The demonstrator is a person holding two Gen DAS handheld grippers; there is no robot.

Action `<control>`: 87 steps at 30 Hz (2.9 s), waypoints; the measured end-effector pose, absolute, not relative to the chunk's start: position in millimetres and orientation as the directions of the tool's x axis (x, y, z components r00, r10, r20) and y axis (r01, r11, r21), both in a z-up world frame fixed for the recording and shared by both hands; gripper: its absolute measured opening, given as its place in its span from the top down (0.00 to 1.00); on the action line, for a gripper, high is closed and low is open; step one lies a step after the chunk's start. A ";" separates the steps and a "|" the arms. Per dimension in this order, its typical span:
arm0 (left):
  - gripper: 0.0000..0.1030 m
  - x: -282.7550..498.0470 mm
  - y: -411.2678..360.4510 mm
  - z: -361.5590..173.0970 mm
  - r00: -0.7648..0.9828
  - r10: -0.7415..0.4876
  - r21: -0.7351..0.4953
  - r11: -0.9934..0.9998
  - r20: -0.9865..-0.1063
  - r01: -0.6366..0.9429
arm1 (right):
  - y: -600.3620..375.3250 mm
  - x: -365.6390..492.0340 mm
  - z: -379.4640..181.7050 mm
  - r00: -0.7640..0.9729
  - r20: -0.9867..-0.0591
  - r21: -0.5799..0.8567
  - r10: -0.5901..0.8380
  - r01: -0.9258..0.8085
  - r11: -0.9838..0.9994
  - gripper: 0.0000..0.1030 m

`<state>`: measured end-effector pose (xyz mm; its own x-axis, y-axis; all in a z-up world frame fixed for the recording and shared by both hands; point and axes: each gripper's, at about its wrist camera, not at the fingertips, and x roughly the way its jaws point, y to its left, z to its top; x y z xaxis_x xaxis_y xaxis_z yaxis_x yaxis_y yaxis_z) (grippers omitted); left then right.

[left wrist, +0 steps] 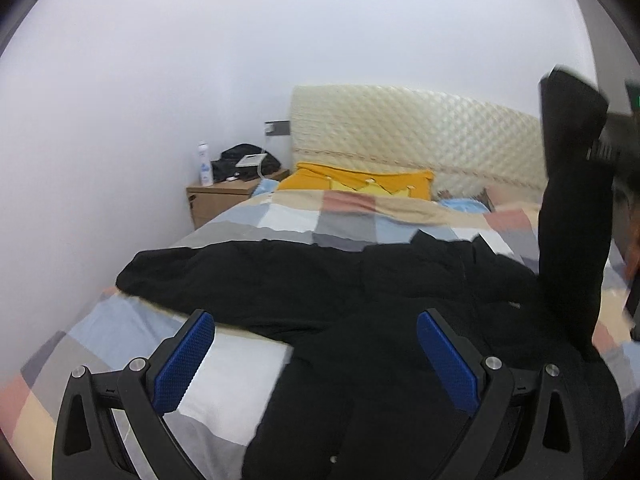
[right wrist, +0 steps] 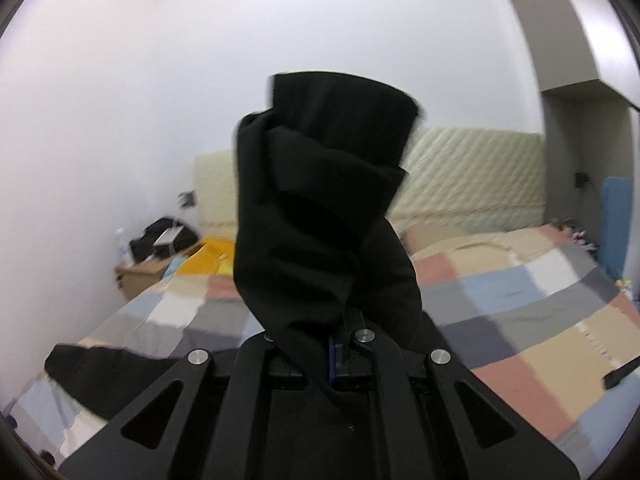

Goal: Fold large clothes
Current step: 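Lift the grasped sleeve with the right gripper and fold it across the jacket body, then release the sleeve with the right gripper and withdraw it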

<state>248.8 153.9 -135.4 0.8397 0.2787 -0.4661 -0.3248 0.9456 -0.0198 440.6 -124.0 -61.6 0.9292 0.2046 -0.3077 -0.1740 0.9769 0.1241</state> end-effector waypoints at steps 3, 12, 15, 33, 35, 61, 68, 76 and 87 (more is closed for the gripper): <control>0.01 242.1 168.3 -134.9 0.843 0.292 -0.045 0.936 -0.453 -0.348 | -78.5 448.0 -95.7 0.902 -0.353 0.093 0.250 -0.232 0.968 0.94; 0.01 234.7 200.7 -142.3 0.848 0.271 -0.150 0.916 -0.455 -0.373 | 26.5 439.4 -213.2 0.784 -0.534 0.000 0.317 -0.375 0.927 0.94; 0.01 239.0 207.6 -149.4 0.841 0.247 -0.176 0.913 -0.481 -0.369 | 36.8 436.7 -243.4 0.749 -0.591 -0.033 0.299 -0.393 0.919 0.94; 0.01 249.4 195.0 -162.4 0.834 0.216 -0.142 0.934 -0.508 -0.329 | 35.5 412.0 -249.2 0.681 -0.672 -0.035 0.292 -0.423 0.906 0.40; 0.01 249.5 189.9 -161.8 0.836 0.213 -0.135 0.938 -0.505 -0.320 | 29.2 406.4 -241.9 0.683 -0.662 -0.026 0.309 -0.433 0.901 0.40; 0.01 241.2 117.4 -147.3 0.862 0.169 -0.067 0.971 -0.479 -0.228 | -165.2 324.1 -141.1 0.819 -0.473 0.147 0.324 -0.289 0.946 0.38; 0.01 240.2 98.0 -146.4 0.862 0.135 -0.077 0.977 -0.488 -0.197 | -208.3 283.8 -134.2 0.829 -0.435 0.191 0.351 -0.296 0.936 0.38; 0.01 234.5 85.2 -146.6 0.866 0.138 -0.041 0.983 -0.480 -0.179 | -233.7 249.5 -126.6 0.852 -0.433 0.107 0.294 -0.275 0.955 0.38; 0.01 232.7 71.9 -149.9 0.853 0.111 -0.022 0.990 -0.509 -0.141 | -250.4 210.9 -146.9 0.833 -0.502 0.024 0.231 -0.254 0.967 0.37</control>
